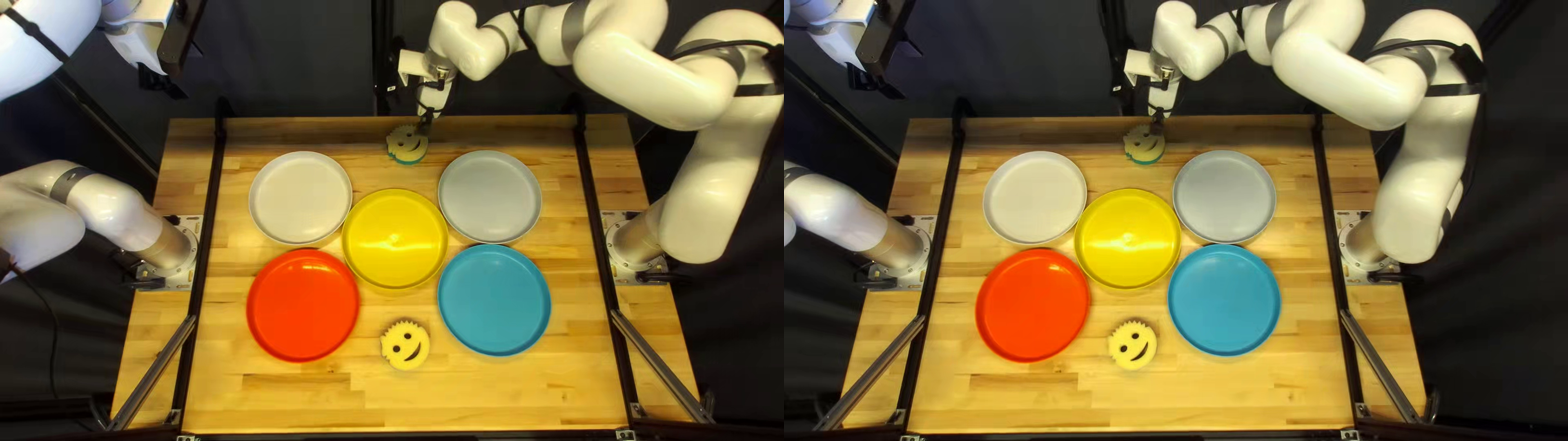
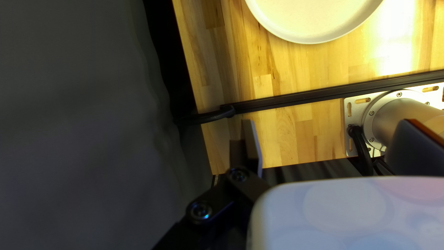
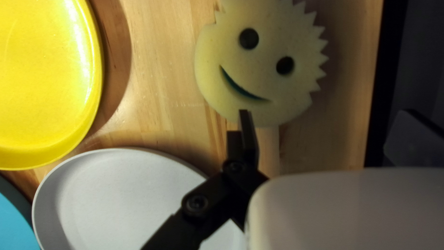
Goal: Pick up sponge and scrub the plate
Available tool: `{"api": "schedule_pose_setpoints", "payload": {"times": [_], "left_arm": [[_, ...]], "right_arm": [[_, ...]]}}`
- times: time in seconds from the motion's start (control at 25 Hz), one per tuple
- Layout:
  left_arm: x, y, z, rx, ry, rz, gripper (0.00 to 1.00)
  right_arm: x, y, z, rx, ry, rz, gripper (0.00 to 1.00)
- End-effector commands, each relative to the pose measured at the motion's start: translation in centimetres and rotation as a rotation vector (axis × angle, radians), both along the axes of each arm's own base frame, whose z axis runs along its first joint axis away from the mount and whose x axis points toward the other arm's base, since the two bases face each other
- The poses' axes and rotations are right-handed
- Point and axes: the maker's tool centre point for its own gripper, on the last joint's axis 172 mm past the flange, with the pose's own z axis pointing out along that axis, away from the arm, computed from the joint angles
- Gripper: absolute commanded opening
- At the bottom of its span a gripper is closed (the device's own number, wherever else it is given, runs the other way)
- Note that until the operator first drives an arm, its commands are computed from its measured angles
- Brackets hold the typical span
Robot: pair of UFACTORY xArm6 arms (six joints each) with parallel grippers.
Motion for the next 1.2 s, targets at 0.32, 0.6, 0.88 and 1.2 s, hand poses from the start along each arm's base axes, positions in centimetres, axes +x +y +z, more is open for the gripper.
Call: {"api": "schedule_pose_setpoints", "payload": {"times": [0.32, 0.6, 0.88, 1.2], "left_arm": [[0.0, 0.0, 0.0, 0.0, 0.0, 0.0, 1.0], [0.0, 0.0, 0.0, 0.0, 0.0, 0.0, 1.0], [0.0, 0.0, 0.0, 0.0, 0.0, 0.0, 1.0], [0.0, 0.0, 0.0, 0.0, 0.0, 0.0, 1.0]], "right_arm": [[0.92, 0.47, -1.15, 0.053, 0.01, 0.015, 0.98], [1.21, 0.56, -1.61, 0.076, 0.014, 0.023, 0.28], [1.13, 0.46, -1.82, 0.081, 0.02, 0.03, 0.0], [0.54, 0.47, -1.48, 0.068, 0.024, 0.037, 0.0]]}}
